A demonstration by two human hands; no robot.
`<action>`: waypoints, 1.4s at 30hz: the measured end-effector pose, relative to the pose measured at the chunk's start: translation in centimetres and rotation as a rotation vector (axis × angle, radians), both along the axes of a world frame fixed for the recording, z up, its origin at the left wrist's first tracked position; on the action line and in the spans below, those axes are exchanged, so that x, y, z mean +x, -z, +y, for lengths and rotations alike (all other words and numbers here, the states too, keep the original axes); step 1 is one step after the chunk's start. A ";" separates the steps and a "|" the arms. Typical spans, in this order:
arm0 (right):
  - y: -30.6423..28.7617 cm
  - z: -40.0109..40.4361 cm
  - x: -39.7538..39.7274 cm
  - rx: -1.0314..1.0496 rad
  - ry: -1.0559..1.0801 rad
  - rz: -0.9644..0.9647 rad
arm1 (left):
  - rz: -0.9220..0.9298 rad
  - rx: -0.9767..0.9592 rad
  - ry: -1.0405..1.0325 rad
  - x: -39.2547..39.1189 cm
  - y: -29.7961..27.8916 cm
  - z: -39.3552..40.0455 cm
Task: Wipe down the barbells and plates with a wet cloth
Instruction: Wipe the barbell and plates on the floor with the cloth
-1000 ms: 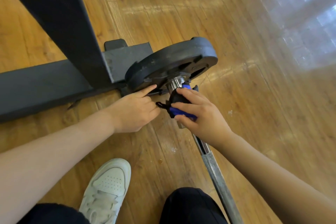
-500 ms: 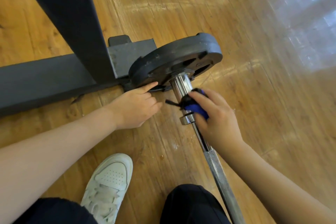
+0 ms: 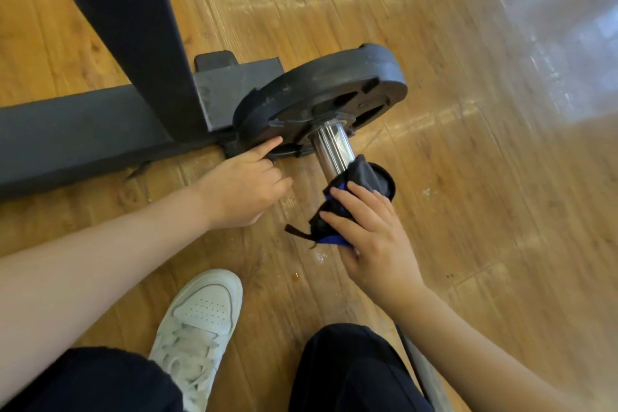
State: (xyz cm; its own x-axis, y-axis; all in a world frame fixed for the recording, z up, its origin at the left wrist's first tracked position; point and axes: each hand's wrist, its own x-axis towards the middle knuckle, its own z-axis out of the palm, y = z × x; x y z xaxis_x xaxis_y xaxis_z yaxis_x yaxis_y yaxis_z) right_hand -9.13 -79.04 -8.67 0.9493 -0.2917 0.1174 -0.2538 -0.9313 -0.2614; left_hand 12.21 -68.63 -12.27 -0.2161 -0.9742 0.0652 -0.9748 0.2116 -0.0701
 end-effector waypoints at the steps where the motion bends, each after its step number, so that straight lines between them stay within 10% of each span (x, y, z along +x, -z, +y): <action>1: 0.3 0.0 0.3 -0.041 -0.006 0.040 | 0.001 -0.003 0.003 0.0 0.0 0.0; 9: 0.1 -1.1 -1.5 0.183 0.371 -0.231 | 0.020 -0.003 -0.019 -0.7 0.1 0.6; 14: 0.7 -1.5 -0.8 -0.051 -0.056 -0.022 | 0.024 0.038 -0.016 -0.2 0.0 0.9; 20: 0.0 -2.1 -2.6 0.091 0.281 -0.248 | -0.006 0.047 -0.039 -0.8 0.3 1.0; 25: -0.2 -2.6 -0.4 0.050 -0.015 -0.070 | 0.032 0.019 0.023 -1.1 0.4 0.5; 30: -1.0 -3.9 -3.8 0.298 0.485 -0.155 | 0.044 -0.005 0.018 -0.7 0.2 0.2; 42: -0.9 -0.6 -4.8 0.069 0.202 -0.048 | 0.032 0.003 -0.020 -1.2 0.0 0.1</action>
State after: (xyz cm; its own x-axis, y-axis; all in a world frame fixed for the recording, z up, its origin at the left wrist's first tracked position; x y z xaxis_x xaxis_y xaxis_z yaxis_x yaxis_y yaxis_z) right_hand -13.91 -79.60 -7.79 0.8646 -0.4843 0.1341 -0.4192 -0.8422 -0.3390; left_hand 11.04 -68.54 -12.27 -0.1946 -0.9785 0.0691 -0.9806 0.1923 -0.0384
